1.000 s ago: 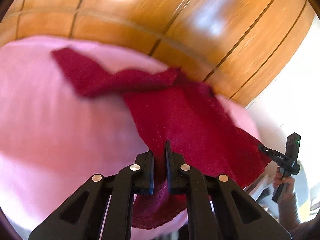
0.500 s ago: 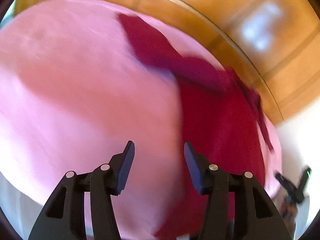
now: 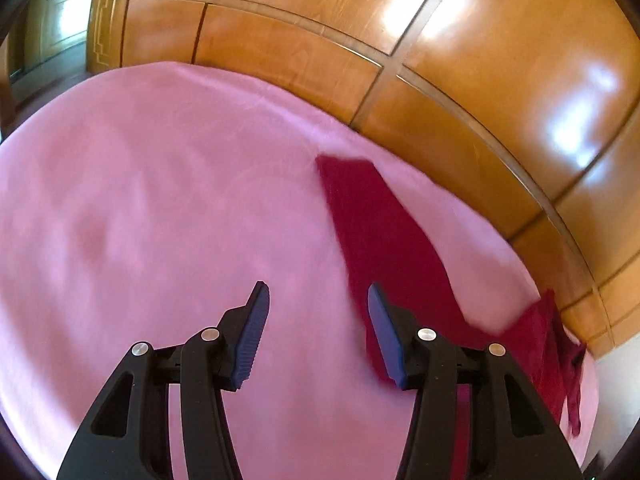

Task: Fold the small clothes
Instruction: 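Lay the shirt flat on the bed and open both grippers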

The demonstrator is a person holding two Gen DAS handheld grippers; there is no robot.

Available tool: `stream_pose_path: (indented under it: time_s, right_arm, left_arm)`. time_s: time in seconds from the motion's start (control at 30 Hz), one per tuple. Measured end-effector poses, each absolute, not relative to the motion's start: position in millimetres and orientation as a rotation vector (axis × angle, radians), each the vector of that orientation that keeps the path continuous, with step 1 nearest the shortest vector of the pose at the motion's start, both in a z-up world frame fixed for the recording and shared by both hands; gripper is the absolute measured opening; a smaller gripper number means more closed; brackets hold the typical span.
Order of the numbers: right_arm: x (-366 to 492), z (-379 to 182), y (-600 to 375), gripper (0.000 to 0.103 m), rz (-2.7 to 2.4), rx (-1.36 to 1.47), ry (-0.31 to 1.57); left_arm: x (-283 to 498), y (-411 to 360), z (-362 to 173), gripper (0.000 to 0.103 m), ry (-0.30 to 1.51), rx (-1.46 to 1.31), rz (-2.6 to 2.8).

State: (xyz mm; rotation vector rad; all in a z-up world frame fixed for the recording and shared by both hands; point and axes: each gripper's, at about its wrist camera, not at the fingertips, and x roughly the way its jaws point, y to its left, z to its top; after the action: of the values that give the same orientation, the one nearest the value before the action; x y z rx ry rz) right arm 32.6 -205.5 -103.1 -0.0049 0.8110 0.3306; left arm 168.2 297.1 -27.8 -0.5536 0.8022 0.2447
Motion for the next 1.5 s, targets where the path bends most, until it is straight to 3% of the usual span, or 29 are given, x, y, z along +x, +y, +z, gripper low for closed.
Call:
stream_pose_path:
  time_s: [0.3,0.43,0.5,0.63,0.87,1.03,1.07,1.17,1.5]
  right_arm:
    - [36,-119,-194,0.094,0.371,0.001,0.743]
    - [36,-120,-192,0.097,0.375,-0.017,0.742]
    - [36,-120,-193,0.098,0.374,-0.02,0.742]
    - [35,-120,-192,0.098,0.368,-0.027,0.743]
    - [36,-120,-190,0.099,0.366,-0.032,0.743]
    - [36,-120,-188,0.1,0.359,-0.043,0.743]
    - [36,-120,-188,0.1,0.359,-0.042,0.743]
    - [36,-120,-188,0.1,0.357,-0.044,0.742]
    - [34,-120,-187,0.1,0.355,-0.044,0.733]
  left_arm:
    - [266,317,-62,0.05,0.897,-0.541,0.296]
    - [290,323,-74,0.05,0.893,-0.57,0.31]
    - [293,322,-73,0.007,0.878,-0.577,0.271]
    - [278,332,-58,0.007,0.818,-0.554,0.308]
    - [200,415,-39,0.006,0.657,-0.704,0.558]
    - [168,426,-65,0.007,0.73,-0.731,0.644]
    - [165,423,-71,0.011,0.751,-0.738,0.654]
    - [155,415,-79,0.041,0.673,-0.759,0.65]
    - [77,436,-84,0.042,0.612,-0.868,0.687]
